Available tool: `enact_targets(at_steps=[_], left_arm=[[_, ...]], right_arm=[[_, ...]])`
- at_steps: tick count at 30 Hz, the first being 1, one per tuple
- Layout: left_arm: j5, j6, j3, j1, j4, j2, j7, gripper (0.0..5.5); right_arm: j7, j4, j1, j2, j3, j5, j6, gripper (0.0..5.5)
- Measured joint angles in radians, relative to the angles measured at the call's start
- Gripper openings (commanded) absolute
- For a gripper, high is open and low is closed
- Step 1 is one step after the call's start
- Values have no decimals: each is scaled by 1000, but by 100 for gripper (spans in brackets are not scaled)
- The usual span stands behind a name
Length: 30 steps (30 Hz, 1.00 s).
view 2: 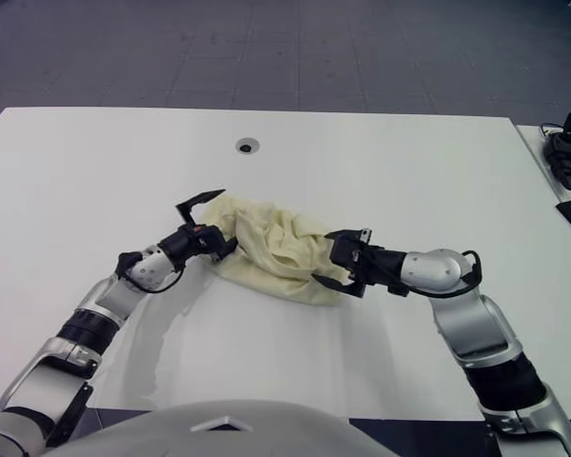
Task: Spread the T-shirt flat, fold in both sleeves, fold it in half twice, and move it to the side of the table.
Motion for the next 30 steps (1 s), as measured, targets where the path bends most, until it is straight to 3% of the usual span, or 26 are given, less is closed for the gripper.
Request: enact_targets(at_steps=[12,20,25,30], left_arm=[[2,-19,-15,-18,26,8,12,540],[1,-11,-13,-1,-3,26,8,540],[-98,46,3,114,-192,110,-132,540],[-236,234,10,288,-506,174,-314,540]], right_arm=[[44,-26,27,-34,31,29,62,154],[-23,-11,21,-21,44,0,75,13],[-82,27,-61,25,-12,20,58,1],[-154,79,-121,97,-66,50,5,1]])
